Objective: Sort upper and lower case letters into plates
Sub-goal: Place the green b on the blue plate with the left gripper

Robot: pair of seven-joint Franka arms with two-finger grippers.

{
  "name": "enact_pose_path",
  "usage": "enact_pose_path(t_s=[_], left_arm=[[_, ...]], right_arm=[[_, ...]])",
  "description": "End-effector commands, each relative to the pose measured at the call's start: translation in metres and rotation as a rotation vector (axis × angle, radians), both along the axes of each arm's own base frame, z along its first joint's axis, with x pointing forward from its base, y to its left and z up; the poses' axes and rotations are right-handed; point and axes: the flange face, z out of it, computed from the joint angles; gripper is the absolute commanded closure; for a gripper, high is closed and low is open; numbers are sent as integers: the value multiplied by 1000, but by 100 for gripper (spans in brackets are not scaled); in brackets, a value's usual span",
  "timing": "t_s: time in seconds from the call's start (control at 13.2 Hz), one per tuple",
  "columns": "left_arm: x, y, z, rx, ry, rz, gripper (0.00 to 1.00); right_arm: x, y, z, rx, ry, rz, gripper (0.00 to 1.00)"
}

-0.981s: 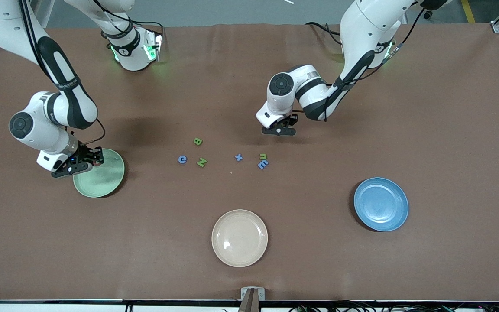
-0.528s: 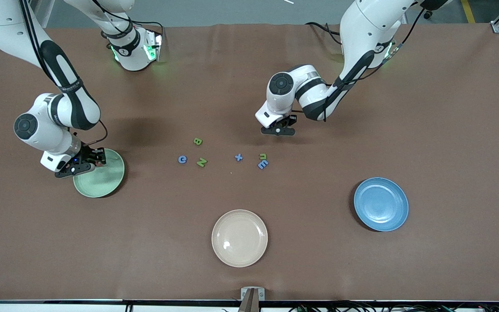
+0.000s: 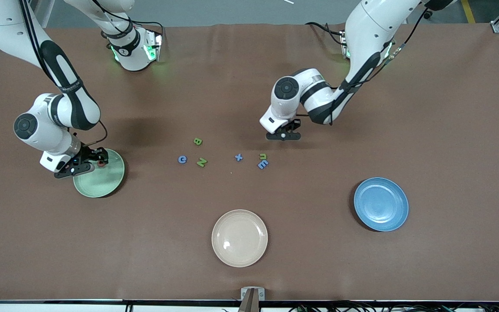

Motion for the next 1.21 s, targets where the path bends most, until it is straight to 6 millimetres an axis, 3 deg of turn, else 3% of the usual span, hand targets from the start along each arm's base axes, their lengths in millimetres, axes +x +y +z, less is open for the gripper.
enact_pose_path(t_s=[0.0,0.15,0.38,0.53,0.68,0.83,0.98,1.13], left_arm=[[41,29,37,-7,-83,78,100],[85,66,52,-23,-113,167,100],[152,147,74,-37,-165,259,100],[174,203,79,-26,-177,281,100],[195,273,75,-13,-175,358,100],[216,326,78,-13,-196,381,100],[241,358,70,-47,-202,431,100],[258,353,58,-78,-203,441,100]], right_arm=[[10,21,45,-6,-12,41,1],[23,41,63,-1,44,5,1],[38,81,86,-9,89,-84,1],[37,126,88,-20,87,-164,2],[30,177,85,-31,87,-212,2],[27,228,89,-33,67,-283,1],[24,268,74,-39,66,-349,2],[22,290,51,-24,42,-346,1]])
